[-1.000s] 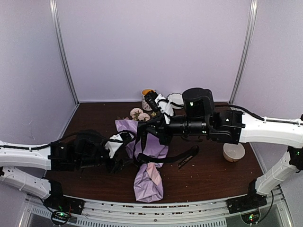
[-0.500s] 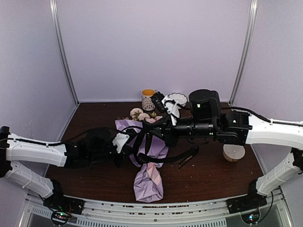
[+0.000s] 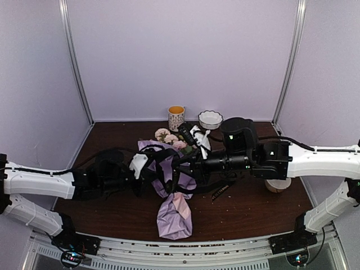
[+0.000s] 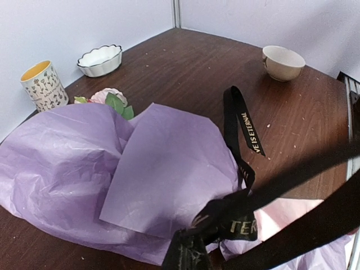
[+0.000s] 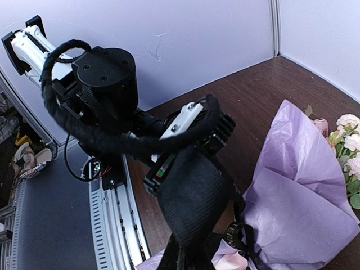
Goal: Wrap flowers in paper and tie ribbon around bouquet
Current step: Pass from the right arm to the left, then pass from the left arm to the right
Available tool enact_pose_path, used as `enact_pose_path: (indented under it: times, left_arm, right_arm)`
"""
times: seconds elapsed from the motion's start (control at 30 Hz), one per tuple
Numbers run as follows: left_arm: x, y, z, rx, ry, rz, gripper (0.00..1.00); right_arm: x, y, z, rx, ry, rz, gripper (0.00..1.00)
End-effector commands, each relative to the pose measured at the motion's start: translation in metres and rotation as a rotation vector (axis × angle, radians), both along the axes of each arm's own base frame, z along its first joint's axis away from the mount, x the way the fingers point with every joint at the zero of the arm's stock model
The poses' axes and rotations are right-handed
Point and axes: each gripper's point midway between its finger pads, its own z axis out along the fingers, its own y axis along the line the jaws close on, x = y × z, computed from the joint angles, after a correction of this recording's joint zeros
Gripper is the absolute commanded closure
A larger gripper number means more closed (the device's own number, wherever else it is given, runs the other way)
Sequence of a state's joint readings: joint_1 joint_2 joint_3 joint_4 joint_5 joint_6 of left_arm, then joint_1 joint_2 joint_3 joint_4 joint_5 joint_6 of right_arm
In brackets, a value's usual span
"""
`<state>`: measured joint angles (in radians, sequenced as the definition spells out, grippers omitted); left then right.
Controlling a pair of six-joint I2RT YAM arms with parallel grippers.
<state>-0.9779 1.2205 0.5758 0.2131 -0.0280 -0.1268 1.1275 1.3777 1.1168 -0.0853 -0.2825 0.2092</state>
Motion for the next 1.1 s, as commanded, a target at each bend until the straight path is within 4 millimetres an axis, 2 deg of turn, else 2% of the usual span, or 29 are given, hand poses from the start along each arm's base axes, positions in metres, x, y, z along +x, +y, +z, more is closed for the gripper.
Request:
enact_pose_path:
  times: [0.0, 0.07, 0.13, 0.17, 0.23, 0.3, 0.47, 0.6, 0.73, 0.83, 1.07]
  left_arm:
    - [0.016, 0.007, 0.029, -0.121, -0.048, 0.070, 1.00]
    - [0.015, 0.004, 0.031, -0.128, -0.047, 0.054, 1.00]
    - [0.014, 0.002, 0.030, -0.129, -0.037, 0.043, 1.00]
    - [0.014, 0.002, 0.029, -0.132, -0.035, 0.044, 1.00]
    - [0.013, 0.006, 0.027, -0.137, -0.036, 0.052, 1.00]
    - [0.010, 0.009, 0.028, -0.144, -0.041, 0.048, 1.00]
    - [0.005, 0.011, 0.029, -0.160, -0.037, 0.032, 1.00]
    - [0.003, 0.011, 0.026, -0.166, -0.021, 0.029, 1.00]
    - [0.002, 0.011, 0.027, -0.177, -0.015, 0.028, 1.00]
    - [0.002, 0.011, 0.029, -0.181, -0.013, 0.025, 1.00]
    - [-0.003, 0.008, 0.027, -0.192, 0.003, 0.001, 1.00]
  right_arm:
    - [-0.024, 0.028, -0.018, 0.054, 0.108, 0.089, 0.98]
    - [-0.045, 0.051, -0.033, 0.055, 0.179, 0.157, 0.94]
    - [-0.059, 0.069, -0.054, 0.018, 0.231, 0.193, 0.78]
    - [-0.064, 0.074, -0.063, -0.001, 0.253, 0.201, 0.71]
    - [-0.068, 0.075, -0.074, -0.013, 0.277, 0.205, 0.64]
    - [-0.067, 0.068, -0.071, 0.006, 0.262, 0.194, 0.59]
    - [-0.057, 0.041, -0.044, 0.052, 0.166, 0.173, 0.47]
    - [-0.024, 0.023, -0.033, 0.077, 0.134, 0.075, 0.47]
    - [0.021, 0.023, -0.045, 0.026, 0.144, -0.112, 0.54]
    - [0.029, 0.037, -0.058, 0.016, 0.174, -0.128, 0.56]
    - [0.034, 0.062, -0.065, 0.081, 0.204, -0.104, 0.54]
